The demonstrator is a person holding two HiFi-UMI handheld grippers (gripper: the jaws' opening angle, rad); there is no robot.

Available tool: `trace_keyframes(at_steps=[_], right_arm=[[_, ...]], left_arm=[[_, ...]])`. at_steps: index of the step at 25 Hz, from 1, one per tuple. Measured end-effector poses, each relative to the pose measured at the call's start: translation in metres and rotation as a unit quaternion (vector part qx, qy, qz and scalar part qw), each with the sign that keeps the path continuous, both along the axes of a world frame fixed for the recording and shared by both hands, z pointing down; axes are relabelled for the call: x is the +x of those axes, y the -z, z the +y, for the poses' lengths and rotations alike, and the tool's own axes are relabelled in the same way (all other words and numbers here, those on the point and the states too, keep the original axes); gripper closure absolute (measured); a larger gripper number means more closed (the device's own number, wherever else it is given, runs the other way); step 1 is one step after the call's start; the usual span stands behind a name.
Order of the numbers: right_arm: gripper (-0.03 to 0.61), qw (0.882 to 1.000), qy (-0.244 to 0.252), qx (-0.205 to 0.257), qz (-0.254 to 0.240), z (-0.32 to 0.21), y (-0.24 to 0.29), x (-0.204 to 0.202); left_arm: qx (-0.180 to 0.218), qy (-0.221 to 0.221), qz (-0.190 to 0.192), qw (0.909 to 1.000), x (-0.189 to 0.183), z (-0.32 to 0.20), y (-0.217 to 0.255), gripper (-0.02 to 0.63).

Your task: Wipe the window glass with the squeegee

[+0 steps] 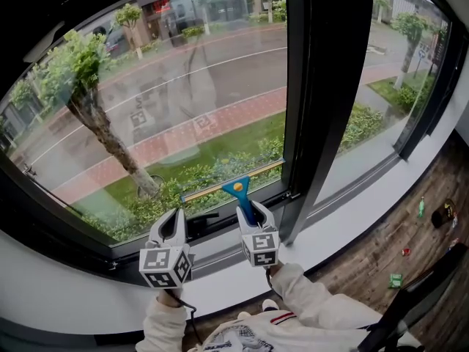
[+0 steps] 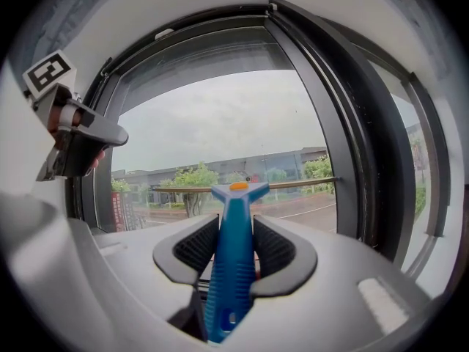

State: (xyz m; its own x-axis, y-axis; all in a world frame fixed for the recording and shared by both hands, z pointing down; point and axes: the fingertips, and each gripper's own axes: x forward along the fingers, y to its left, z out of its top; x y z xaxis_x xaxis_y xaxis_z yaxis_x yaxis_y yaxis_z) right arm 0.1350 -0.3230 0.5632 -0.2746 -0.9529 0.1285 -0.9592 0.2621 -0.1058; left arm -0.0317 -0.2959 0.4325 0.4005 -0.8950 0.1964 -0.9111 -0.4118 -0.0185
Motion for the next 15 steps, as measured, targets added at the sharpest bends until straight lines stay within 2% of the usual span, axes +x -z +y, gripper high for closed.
trace_keyframes(at_steps=[15], right_arm=[[0.431, 1.000, 0.001, -0.023, 0.013, 0.001, -0.031, 0.002]], left_arm=[[-0.017, 0.010, -0.001, 0.9998, -0.004, 0.001, -0.016, 0.612]])
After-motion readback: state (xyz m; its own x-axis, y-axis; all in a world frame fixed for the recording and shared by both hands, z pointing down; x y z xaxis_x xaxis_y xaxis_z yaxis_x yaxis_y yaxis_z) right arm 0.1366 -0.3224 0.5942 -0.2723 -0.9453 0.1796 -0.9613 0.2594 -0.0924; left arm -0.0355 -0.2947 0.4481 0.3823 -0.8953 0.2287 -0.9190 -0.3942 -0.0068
